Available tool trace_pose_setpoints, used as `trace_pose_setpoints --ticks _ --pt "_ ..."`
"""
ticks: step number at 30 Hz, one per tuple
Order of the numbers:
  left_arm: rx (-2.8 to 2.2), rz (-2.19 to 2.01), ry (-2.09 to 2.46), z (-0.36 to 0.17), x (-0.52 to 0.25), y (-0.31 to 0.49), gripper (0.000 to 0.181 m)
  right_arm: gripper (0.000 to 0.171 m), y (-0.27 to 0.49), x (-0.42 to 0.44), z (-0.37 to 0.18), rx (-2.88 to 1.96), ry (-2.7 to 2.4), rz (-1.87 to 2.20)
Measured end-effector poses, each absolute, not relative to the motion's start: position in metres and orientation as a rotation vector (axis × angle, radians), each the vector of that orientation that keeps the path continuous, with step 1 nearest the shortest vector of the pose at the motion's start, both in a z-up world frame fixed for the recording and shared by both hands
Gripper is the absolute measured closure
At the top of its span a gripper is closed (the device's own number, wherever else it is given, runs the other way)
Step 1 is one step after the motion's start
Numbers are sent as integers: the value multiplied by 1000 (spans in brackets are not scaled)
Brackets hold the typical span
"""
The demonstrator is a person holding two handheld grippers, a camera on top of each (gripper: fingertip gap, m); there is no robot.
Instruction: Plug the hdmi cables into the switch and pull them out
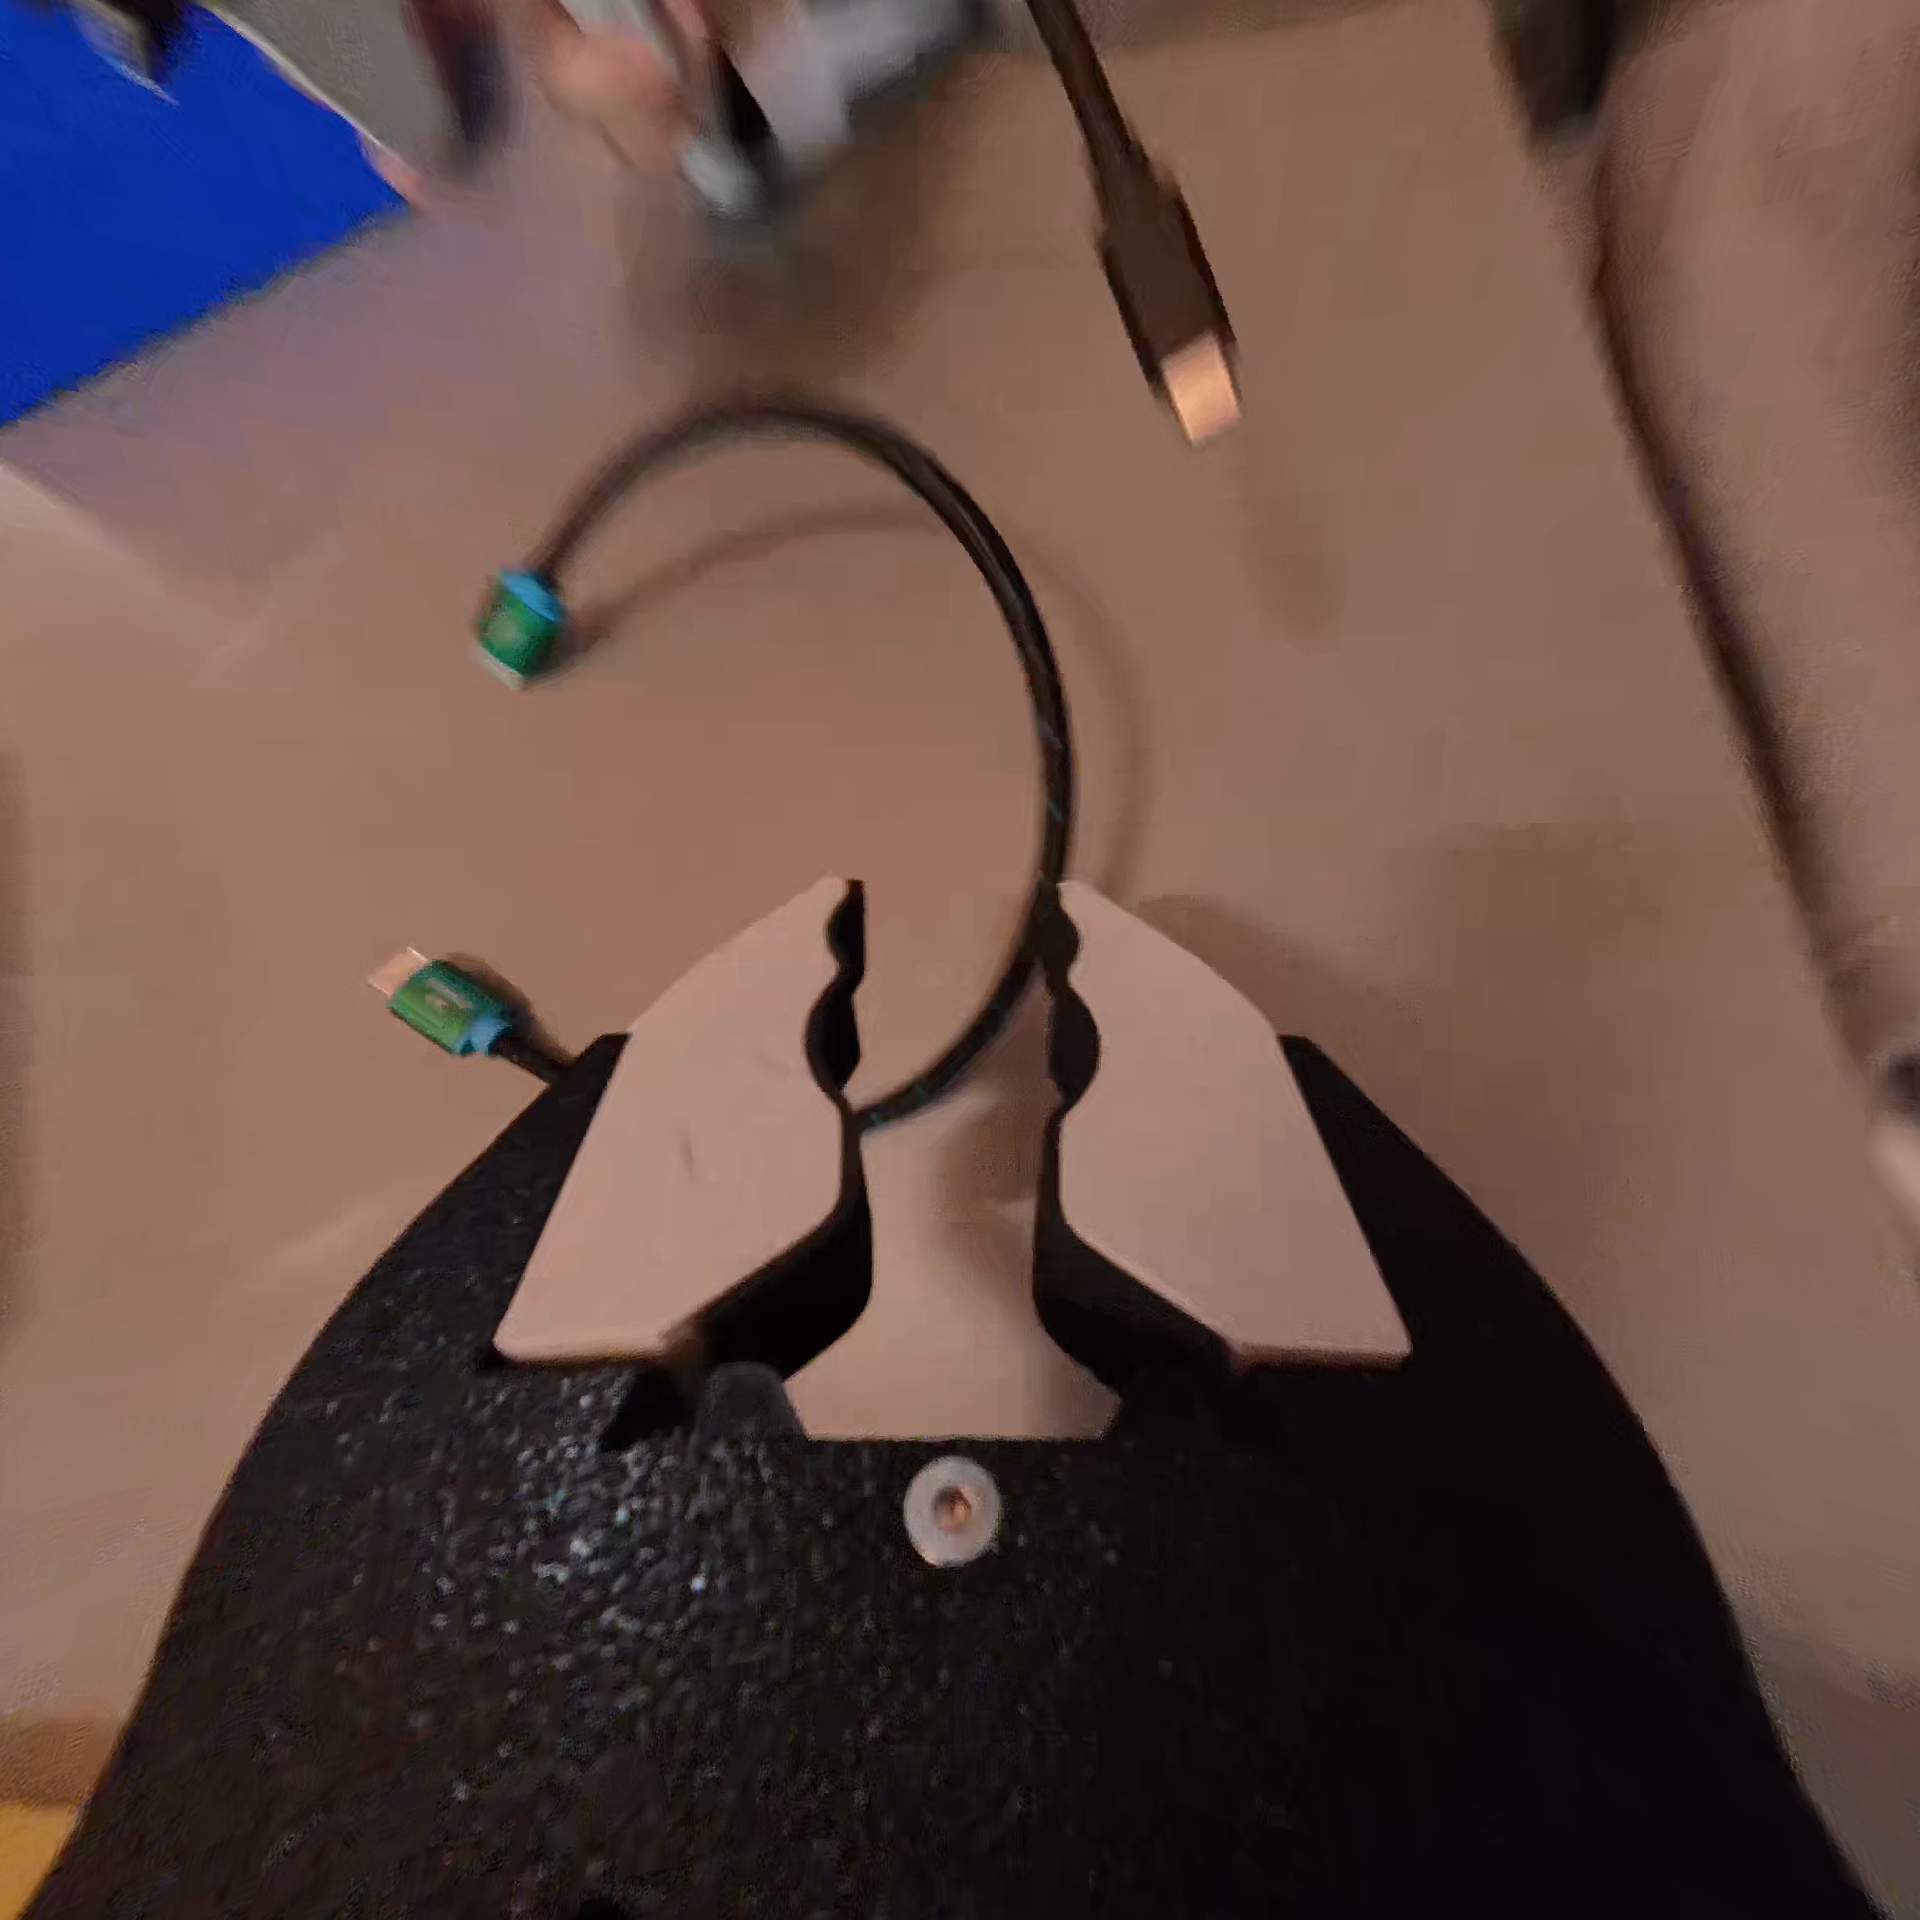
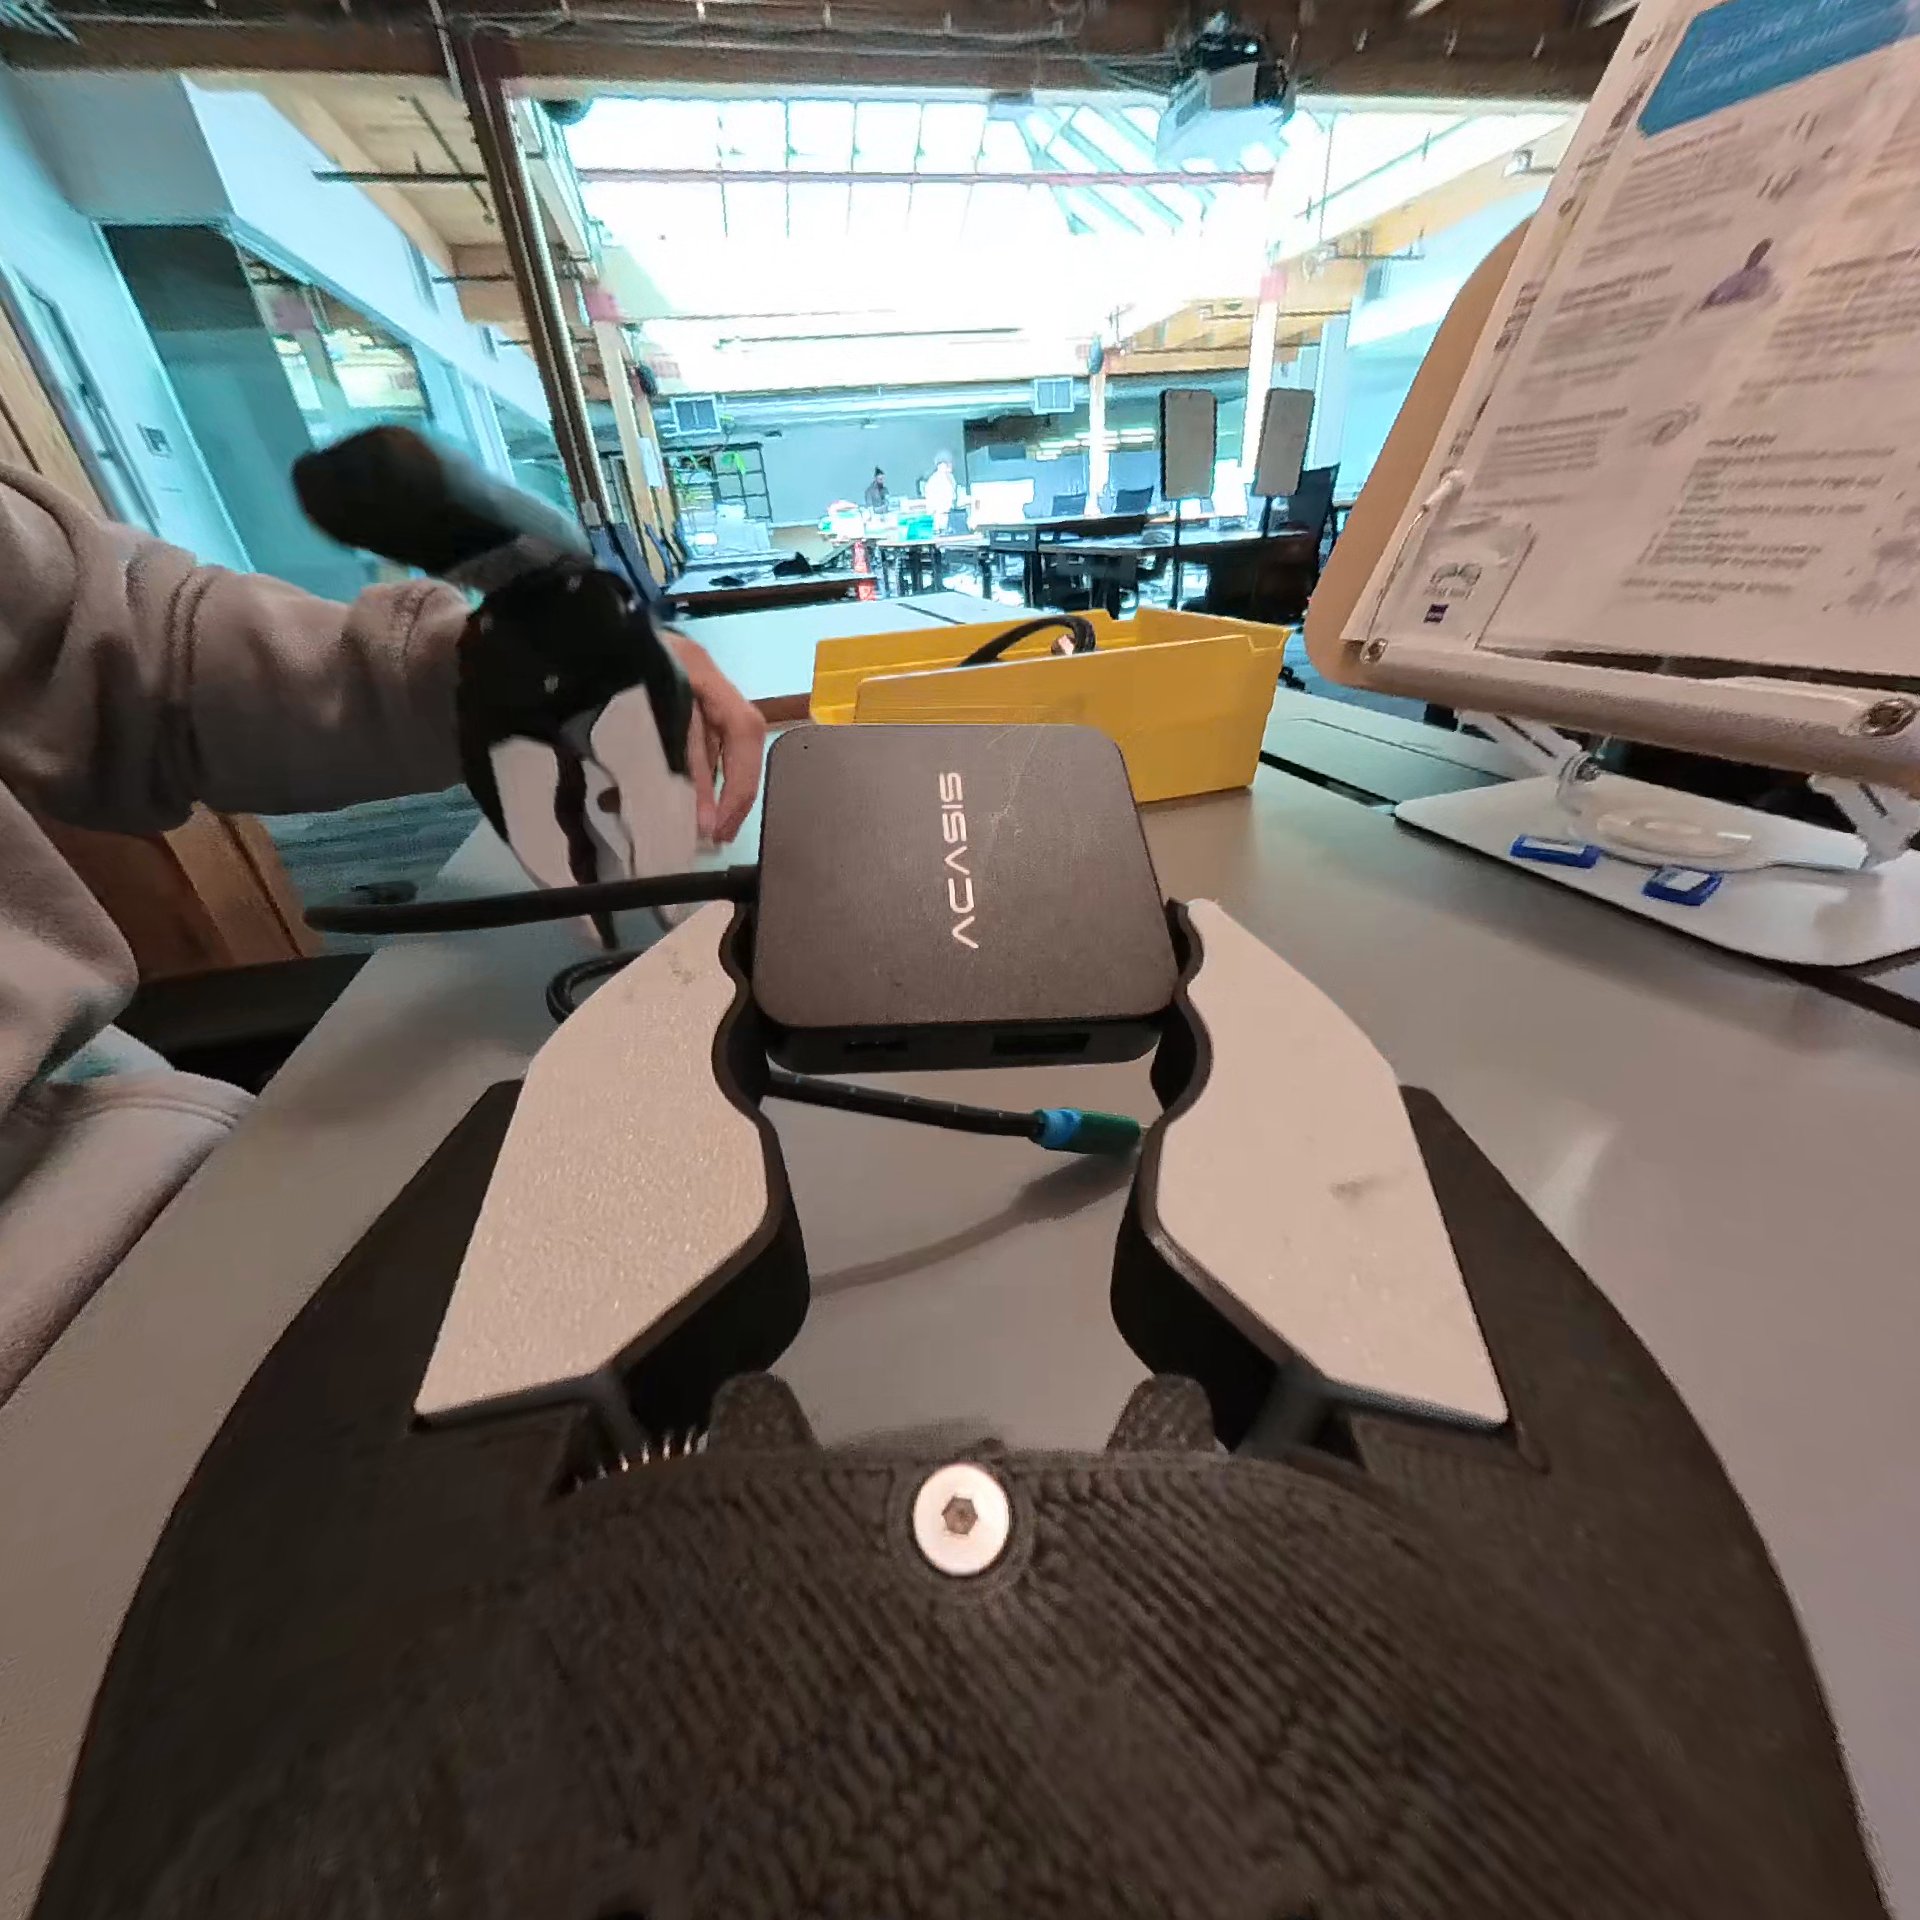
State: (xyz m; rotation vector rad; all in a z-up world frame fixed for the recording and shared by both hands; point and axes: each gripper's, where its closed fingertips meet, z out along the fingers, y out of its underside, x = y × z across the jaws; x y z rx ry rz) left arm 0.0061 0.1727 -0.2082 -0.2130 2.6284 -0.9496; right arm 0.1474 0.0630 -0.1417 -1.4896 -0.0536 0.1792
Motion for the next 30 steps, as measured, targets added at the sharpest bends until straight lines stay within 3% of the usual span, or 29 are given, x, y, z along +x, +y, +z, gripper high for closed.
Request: trace_pose_setpoints --ticks 3,8,16,30 --pt "-493 -1279 2445 -168 33 165 143 97 65 145 -138 -1448 -68 203" --pt "-1044 -742 2130 -204 114 227 144 97 62 139 -129 -1360 -72 295" --pt "-965 -491 2138 -234 130 224 150 97 56 143 -124 -1312 -47 321" --pt "-966 -457 2148 -248 137 228 157 97 58 147 -131 -1381 -44 235"
